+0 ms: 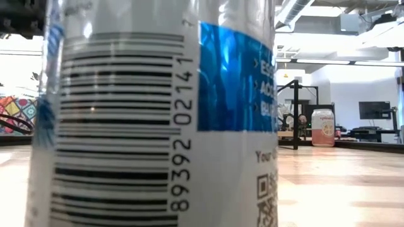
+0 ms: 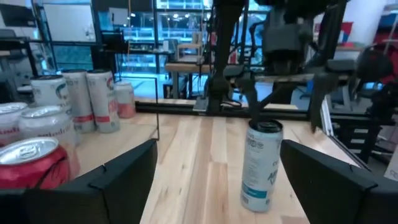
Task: Place canned beverage on shelf
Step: Put the top white blue soda can on the shelf aligned with the other white blue soda can
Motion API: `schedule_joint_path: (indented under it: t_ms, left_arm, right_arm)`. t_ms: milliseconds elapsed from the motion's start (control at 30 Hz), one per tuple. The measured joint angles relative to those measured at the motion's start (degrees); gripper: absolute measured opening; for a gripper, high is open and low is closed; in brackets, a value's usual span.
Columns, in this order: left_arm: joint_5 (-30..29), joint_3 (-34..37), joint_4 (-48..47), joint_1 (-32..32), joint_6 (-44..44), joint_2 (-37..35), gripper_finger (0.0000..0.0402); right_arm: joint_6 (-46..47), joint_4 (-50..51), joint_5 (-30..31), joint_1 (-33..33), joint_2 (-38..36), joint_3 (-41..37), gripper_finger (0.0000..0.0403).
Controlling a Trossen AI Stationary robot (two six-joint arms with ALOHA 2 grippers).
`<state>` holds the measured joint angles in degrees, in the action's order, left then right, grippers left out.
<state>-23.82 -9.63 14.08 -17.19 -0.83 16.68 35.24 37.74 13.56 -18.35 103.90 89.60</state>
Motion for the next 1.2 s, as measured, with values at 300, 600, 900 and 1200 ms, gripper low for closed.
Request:
schedule_joint_path:
  t_ms: [300,600,900,1200]
  left_arm:
    - [-1.0,6.3,-2.1,0.0,2.0,-9.0,0.0327]
    - [2.6,5.3,-2.9,3.1,-8.3,-15.0,0.0327]
    - [9.9,8.0,-9.4,10.2,-1.0,-16.6,0.0327]
    - [7.7,8.9,-10.9,10.8,6.1,-15.4,0.0327]
  right_arm:
    - [-1.2,-2.6,1.9,0.0,-0.7,0.5,0.0384]
    - [4.1,7.7,6.3,0.7,-1.3,2.7,0.0384]
    - [9.6,5.9,6.0,-0.1,0.5,3.0,0.0384]
    - [12.7,7.1,5.9,0.4,3.8,2.9,0.0384]
